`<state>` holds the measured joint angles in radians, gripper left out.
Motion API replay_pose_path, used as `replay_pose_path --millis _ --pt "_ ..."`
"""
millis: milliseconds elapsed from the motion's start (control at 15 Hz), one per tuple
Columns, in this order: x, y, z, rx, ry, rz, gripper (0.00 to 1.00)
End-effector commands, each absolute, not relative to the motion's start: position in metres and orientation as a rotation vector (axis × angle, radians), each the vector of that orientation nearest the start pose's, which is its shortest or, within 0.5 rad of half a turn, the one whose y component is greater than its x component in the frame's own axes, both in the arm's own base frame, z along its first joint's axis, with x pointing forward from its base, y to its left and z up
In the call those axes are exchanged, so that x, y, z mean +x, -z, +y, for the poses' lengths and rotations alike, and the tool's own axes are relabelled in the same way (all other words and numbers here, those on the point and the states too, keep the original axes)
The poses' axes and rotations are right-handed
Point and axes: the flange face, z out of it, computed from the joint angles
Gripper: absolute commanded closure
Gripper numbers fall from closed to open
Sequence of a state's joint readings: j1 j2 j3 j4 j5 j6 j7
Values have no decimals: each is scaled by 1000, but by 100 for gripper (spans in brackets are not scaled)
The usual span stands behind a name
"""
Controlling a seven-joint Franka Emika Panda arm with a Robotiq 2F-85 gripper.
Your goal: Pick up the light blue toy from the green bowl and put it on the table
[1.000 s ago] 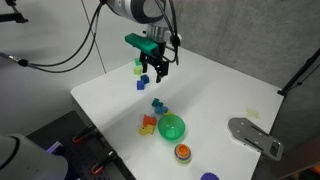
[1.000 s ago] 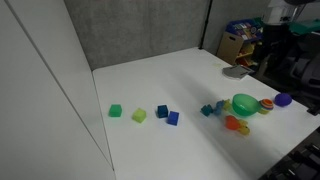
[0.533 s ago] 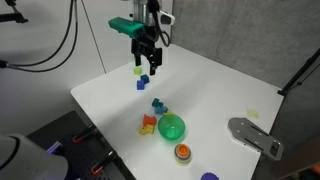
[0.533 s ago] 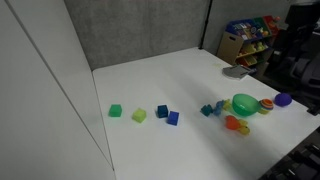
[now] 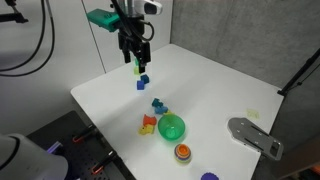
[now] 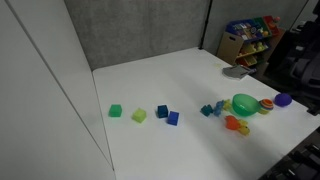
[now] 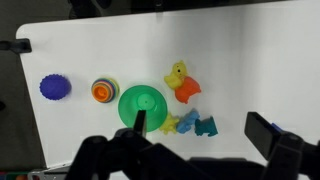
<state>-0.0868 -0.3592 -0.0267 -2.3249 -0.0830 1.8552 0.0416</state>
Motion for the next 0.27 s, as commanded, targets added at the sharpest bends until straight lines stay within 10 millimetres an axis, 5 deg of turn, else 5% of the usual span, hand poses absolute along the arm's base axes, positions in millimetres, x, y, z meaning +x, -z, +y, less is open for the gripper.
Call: replay_pose_path --millis 0,200 --pt "420 -475 -58 -3192 -175 210 0" --pt "418 -477 -59 -3191 -169 214 0"
